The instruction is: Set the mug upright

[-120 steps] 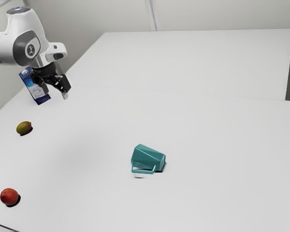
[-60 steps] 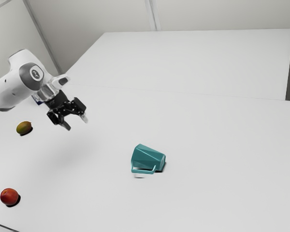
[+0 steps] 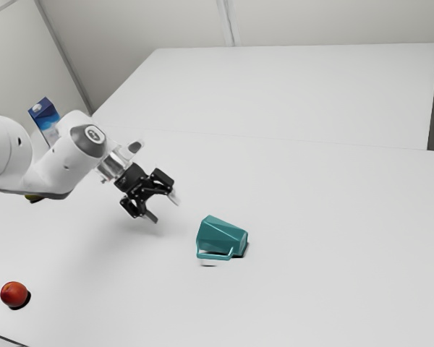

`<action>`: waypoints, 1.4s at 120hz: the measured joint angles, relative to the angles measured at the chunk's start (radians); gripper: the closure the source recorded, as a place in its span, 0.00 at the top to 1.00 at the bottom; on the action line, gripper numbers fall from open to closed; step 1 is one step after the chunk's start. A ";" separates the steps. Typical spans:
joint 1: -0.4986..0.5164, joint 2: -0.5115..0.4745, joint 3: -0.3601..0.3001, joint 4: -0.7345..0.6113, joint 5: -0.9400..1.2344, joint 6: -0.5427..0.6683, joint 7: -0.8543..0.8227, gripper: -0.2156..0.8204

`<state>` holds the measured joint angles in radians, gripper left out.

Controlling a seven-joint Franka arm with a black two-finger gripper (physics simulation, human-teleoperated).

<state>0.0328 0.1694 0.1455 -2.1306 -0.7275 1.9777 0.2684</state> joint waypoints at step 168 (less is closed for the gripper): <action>-0.185 0.061 0.000 -0.040 -0.385 0.062 0.160 0.20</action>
<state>-0.1519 0.2308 0.1457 -2.1702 -1.1124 2.0398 0.4285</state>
